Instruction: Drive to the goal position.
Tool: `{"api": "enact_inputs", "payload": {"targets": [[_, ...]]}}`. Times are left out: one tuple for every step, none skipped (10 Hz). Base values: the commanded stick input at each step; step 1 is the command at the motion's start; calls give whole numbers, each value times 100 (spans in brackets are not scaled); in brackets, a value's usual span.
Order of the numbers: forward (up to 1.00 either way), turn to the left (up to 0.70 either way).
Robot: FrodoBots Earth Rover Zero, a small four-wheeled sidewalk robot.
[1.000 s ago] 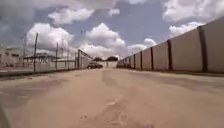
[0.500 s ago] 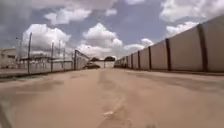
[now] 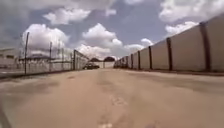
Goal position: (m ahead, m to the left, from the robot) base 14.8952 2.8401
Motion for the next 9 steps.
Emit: {"api": "enact_inputs", "payload": {"targets": [[60, 0], [60, 0], [60, 0], [60, 0], [60, 0], [60, 0], [60, 0], [60, 0], [60, 0]]}}
